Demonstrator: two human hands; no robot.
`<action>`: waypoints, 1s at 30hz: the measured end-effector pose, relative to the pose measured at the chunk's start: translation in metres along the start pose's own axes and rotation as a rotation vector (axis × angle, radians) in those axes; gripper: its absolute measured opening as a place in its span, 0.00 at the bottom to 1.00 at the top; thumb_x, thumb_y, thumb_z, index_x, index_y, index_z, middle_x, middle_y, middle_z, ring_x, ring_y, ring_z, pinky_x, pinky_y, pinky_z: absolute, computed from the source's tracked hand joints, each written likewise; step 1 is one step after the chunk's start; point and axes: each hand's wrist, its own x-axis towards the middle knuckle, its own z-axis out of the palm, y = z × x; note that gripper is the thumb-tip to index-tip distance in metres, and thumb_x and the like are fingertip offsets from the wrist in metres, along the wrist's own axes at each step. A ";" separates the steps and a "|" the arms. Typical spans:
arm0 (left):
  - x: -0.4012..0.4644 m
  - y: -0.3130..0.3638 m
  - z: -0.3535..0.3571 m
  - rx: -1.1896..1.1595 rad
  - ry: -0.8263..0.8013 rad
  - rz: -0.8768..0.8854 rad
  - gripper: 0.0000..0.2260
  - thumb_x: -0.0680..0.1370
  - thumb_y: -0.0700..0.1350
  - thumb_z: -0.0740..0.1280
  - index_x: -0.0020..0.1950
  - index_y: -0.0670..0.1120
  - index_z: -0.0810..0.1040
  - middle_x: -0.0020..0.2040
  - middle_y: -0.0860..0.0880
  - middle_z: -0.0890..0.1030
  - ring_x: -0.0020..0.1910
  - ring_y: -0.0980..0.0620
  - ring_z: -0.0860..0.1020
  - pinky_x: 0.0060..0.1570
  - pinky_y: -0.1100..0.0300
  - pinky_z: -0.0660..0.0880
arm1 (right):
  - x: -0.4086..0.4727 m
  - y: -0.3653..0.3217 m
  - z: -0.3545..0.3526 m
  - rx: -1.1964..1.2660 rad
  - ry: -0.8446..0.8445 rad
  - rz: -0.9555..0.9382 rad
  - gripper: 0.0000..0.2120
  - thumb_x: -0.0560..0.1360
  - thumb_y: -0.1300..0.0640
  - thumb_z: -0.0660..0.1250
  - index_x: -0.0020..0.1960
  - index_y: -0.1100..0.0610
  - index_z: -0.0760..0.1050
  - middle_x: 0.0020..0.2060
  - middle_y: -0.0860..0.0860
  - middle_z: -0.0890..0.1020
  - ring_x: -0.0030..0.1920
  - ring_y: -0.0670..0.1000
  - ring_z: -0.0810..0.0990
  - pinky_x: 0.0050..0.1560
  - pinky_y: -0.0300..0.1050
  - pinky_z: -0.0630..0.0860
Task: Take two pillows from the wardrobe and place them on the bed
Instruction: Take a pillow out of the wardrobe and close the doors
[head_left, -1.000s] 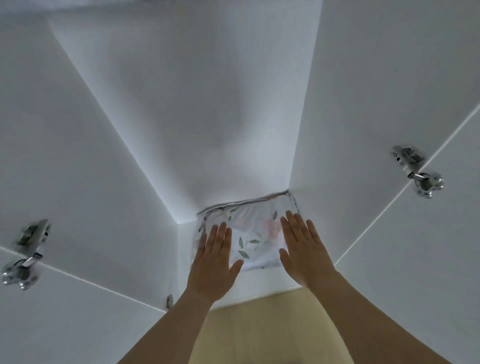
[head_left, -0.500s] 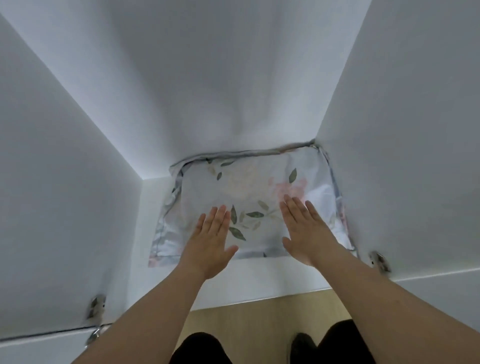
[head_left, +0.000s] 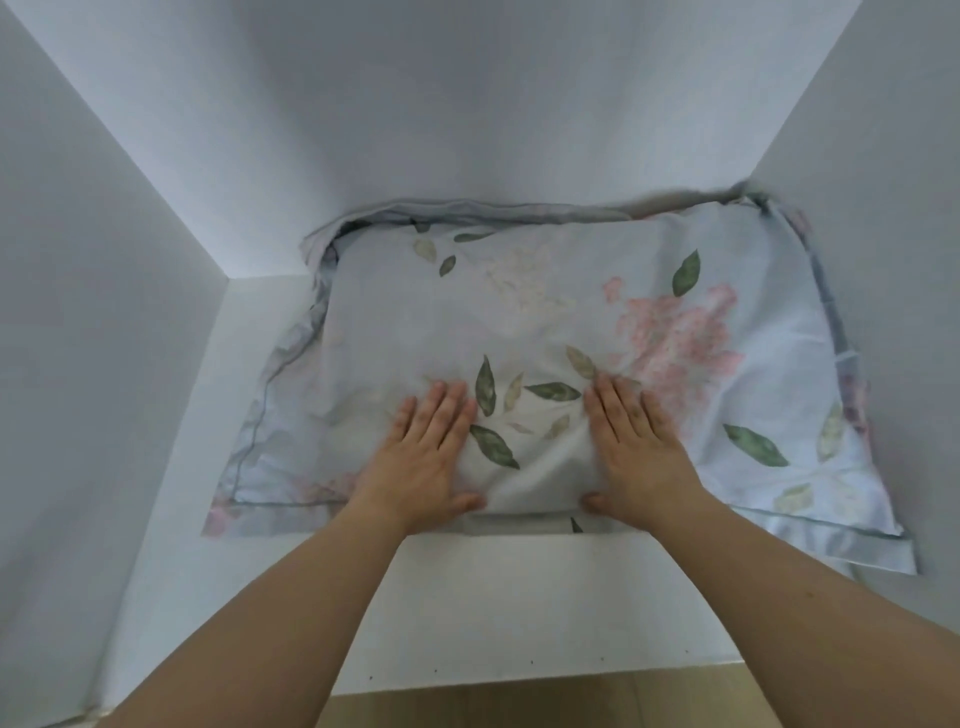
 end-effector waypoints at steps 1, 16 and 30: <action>0.004 -0.001 0.004 -0.003 -0.003 0.000 0.50 0.70 0.74 0.53 0.78 0.45 0.35 0.79 0.45 0.36 0.76 0.46 0.33 0.75 0.45 0.37 | 0.003 0.001 0.005 0.009 0.006 0.002 0.61 0.66 0.31 0.65 0.75 0.59 0.27 0.76 0.55 0.31 0.76 0.54 0.31 0.76 0.54 0.34; 0.035 0.005 0.018 -0.121 0.225 -0.087 0.33 0.73 0.54 0.71 0.73 0.40 0.68 0.71 0.43 0.72 0.70 0.43 0.70 0.68 0.44 0.66 | 0.042 0.003 0.021 0.048 0.169 0.110 0.43 0.76 0.47 0.64 0.78 0.60 0.41 0.78 0.56 0.43 0.78 0.56 0.46 0.76 0.54 0.42; 0.047 0.001 -0.046 0.001 0.088 -0.123 0.16 0.80 0.46 0.57 0.68 0.48 0.71 0.63 0.49 0.78 0.60 0.47 0.77 0.51 0.53 0.74 | 0.045 0.000 -0.037 -0.017 -0.048 0.096 0.33 0.80 0.45 0.56 0.78 0.58 0.49 0.78 0.54 0.53 0.76 0.55 0.57 0.75 0.54 0.54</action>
